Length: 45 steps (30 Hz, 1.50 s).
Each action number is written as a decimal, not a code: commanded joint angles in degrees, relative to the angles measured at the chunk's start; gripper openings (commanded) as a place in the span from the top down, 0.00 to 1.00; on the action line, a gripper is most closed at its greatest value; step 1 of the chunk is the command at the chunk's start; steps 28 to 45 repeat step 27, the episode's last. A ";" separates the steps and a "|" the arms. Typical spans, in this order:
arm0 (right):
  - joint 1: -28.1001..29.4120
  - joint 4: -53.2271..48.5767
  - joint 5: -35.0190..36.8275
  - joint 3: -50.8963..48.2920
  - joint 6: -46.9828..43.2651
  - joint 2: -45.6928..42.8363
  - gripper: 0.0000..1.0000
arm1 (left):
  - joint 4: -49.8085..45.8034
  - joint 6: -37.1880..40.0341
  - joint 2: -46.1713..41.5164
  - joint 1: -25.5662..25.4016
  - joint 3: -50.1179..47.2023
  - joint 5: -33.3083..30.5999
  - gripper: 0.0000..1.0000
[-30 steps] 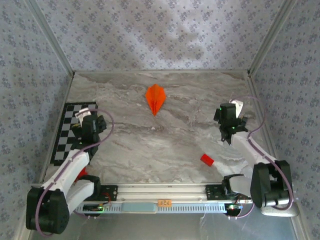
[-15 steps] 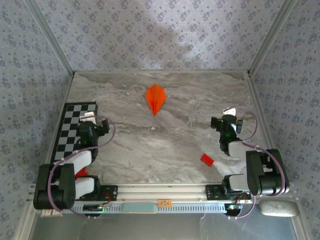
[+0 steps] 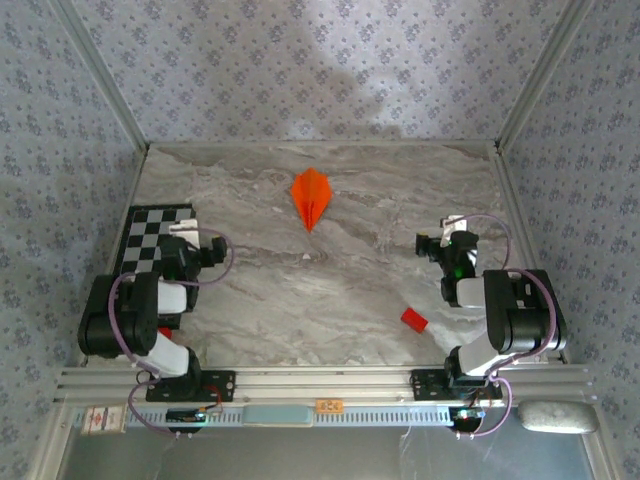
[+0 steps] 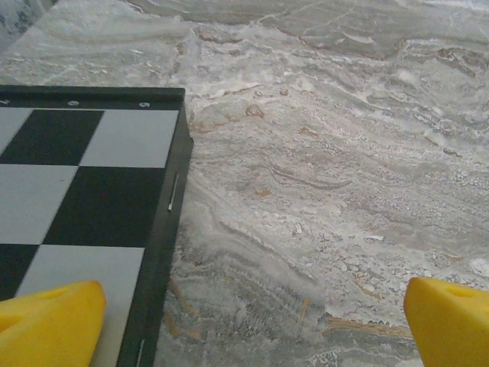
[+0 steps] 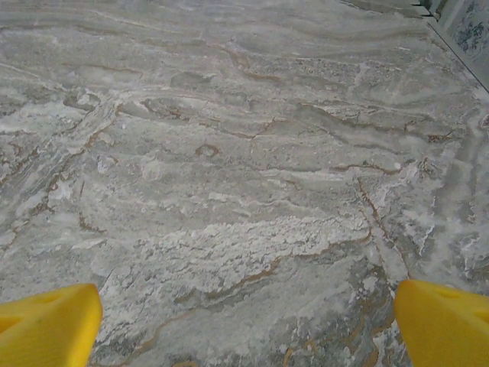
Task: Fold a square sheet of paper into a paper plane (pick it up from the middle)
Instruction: Reset both arms
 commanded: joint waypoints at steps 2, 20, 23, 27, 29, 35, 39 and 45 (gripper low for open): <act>-0.52 0.39 -1.46 2.36 0.33 0.19 0.00 | 1.12 0.23 0.25 0.46 3.12 0.98 0.00; -1.00 -0.60 -2.14 2.86 0.53 0.21 0.00 | -4.79 1.07 0.61 -1.43 6.28 -3.67 0.00; -1.00 -0.68 -2.19 2.86 0.57 0.21 0.00 | -5.15 1.08 0.78 -1.44 6.49 -3.60 0.00; -0.94 -0.67 -2.12 2.86 0.56 0.21 0.00 | -4.81 1.03 0.68 -1.40 6.29 -3.42 0.00; -0.94 -0.67 -2.12 2.86 0.56 0.21 0.00 | -4.81 1.03 0.68 -1.40 6.29 -3.42 0.00; -0.94 -0.67 -2.12 2.86 0.56 0.21 0.00 | -4.81 1.03 0.68 -1.40 6.29 -3.42 0.00; -0.94 -0.67 -2.12 2.86 0.56 0.21 0.00 | -4.81 1.03 0.68 -1.40 6.29 -3.42 0.00; -0.94 -0.67 -2.12 2.86 0.56 0.21 0.00 | -4.81 1.03 0.68 -1.40 6.29 -3.42 0.00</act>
